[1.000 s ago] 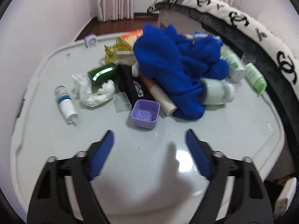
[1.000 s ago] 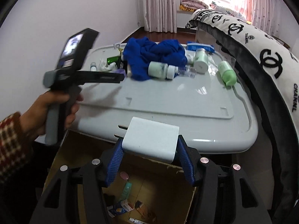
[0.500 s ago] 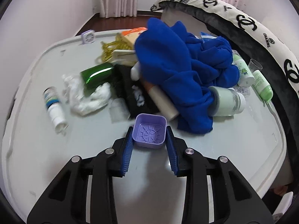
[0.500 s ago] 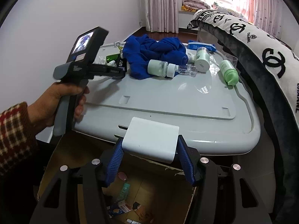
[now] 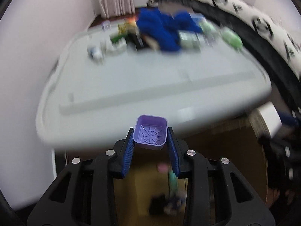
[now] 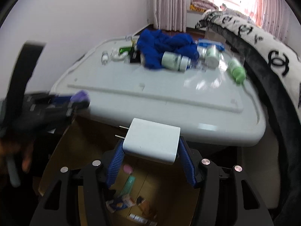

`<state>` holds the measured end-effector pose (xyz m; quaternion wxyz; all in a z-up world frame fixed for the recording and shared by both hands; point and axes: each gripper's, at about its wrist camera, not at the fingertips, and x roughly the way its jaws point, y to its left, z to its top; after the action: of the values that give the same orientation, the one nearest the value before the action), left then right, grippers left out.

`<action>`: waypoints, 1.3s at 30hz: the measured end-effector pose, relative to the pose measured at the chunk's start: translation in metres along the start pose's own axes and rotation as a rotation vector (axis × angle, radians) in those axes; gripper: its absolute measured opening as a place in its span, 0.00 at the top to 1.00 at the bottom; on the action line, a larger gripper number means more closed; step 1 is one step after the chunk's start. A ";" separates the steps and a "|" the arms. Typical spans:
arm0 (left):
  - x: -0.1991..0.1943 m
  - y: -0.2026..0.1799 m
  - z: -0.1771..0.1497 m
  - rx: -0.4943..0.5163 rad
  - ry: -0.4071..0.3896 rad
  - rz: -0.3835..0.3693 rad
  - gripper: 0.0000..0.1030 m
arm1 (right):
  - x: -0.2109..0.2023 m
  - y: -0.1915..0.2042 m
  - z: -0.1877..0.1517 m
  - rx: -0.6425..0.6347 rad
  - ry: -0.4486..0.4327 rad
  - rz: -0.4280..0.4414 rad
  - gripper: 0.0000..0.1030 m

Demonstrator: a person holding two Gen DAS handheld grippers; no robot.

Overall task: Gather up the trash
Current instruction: 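Lower the purple cup and white charger into the cardboard box and release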

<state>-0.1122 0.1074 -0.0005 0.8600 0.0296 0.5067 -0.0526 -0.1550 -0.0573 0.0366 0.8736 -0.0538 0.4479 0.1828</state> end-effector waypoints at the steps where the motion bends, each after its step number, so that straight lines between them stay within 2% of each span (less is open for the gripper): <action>1: 0.002 -0.005 -0.013 0.003 0.029 -0.008 0.68 | 0.002 0.002 -0.008 0.010 0.020 0.010 0.45; 5: 0.015 -0.021 -0.059 0.001 0.135 -0.011 0.67 | 0.018 0.012 -0.044 0.032 0.116 0.017 0.45; 6: 0.017 -0.023 -0.065 -0.004 0.151 -0.013 0.61 | 0.025 0.016 -0.053 0.025 0.152 0.008 0.44; 7: 0.020 -0.024 -0.069 -0.011 0.171 -0.010 0.45 | 0.029 0.018 -0.058 0.019 0.172 -0.004 0.39; 8: 0.021 -0.026 -0.072 -0.024 0.186 -0.006 0.35 | 0.031 0.019 -0.061 0.014 0.180 -0.018 0.19; 9: 0.021 -0.026 -0.072 -0.032 0.186 0.004 0.26 | 0.033 0.021 -0.063 0.005 0.186 -0.041 0.08; 14: 0.017 -0.022 -0.067 -0.045 0.149 0.050 0.22 | 0.029 0.016 -0.060 0.007 0.147 -0.079 0.07; 19: 0.018 -0.016 -0.064 -0.069 0.152 0.067 0.22 | 0.033 0.010 -0.058 0.047 0.158 -0.052 0.07; 24: 0.007 -0.017 -0.062 -0.070 0.113 0.098 0.22 | 0.025 0.013 -0.049 0.033 0.124 -0.056 0.07; 30: -0.003 -0.019 -0.051 -0.075 0.058 0.105 0.22 | 0.010 0.006 -0.009 -0.006 0.040 -0.096 0.06; 34: -0.007 -0.019 -0.041 -0.067 0.033 0.105 0.22 | 0.012 -0.006 0.042 -0.025 -0.034 -0.126 0.05; 36: -0.012 -0.018 -0.031 -0.064 0.017 0.104 0.22 | 0.024 -0.015 0.076 -0.025 -0.076 -0.129 0.05; 39: -0.015 -0.017 -0.020 -0.055 -0.015 0.105 0.22 | 0.057 -0.026 0.118 -0.037 -0.091 -0.132 0.05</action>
<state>-0.1385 0.0938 0.0032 0.8659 0.0321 0.4992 0.0063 -0.0254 -0.0360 0.0591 0.9021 -0.0907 0.3996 0.1354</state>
